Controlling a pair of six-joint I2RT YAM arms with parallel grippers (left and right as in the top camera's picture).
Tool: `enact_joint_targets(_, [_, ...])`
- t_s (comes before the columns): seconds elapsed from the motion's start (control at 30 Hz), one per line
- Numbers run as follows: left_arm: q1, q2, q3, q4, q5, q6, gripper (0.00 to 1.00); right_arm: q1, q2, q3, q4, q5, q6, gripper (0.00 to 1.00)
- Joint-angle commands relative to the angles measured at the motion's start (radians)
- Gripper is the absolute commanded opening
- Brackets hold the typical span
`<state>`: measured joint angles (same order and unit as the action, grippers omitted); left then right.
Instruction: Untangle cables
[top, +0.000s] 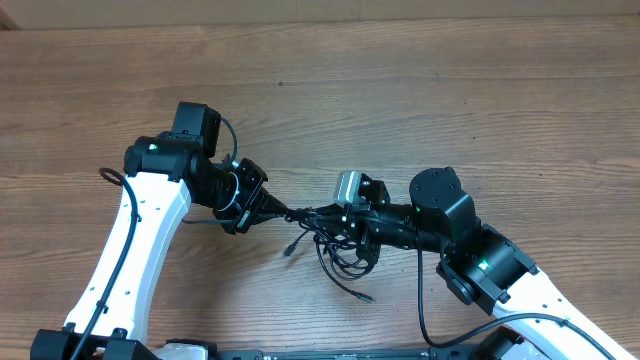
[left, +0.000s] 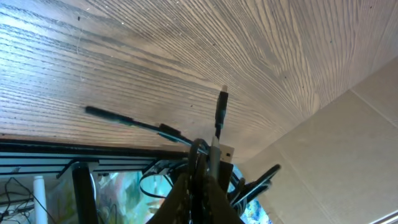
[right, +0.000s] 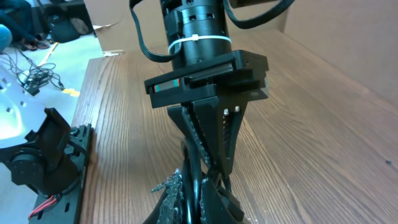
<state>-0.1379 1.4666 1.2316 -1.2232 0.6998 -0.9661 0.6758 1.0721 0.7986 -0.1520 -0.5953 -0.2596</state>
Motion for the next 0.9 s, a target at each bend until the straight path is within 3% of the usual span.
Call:
enact_joint_targets(0.0, [-0.009, 0.002, 0.014, 0.004, -0.011, -0.007, 0.05, -0.003, -0.019, 0.021, 0.011, -0.012, -0.002, 0.04])
enact_joint_targets(0.23, [-0.005, 0.002, 0.014, 0.007, -0.188, -0.104, 0.05, -0.003, -0.019, 0.021, -0.002, -0.013, -0.002, 0.06])
enact_joint_targets(0.47, [0.003, 0.011, 0.014, 0.011, -0.569, -0.325, 0.04, -0.003, -0.019, 0.021, -0.027, -0.099, 0.003, 0.04])
enact_joint_targets(0.77, [0.006, 0.084, 0.014, 0.005, -0.466, -0.328, 0.04, -0.003, -0.019, 0.021, -0.080, -0.115, 0.006, 0.04])
enact_joint_targets(0.87, [0.006, 0.101, 0.014, 0.003, -0.317, -0.202, 0.09, -0.003, -0.019, 0.021, -0.099, -0.114, 0.006, 0.04])
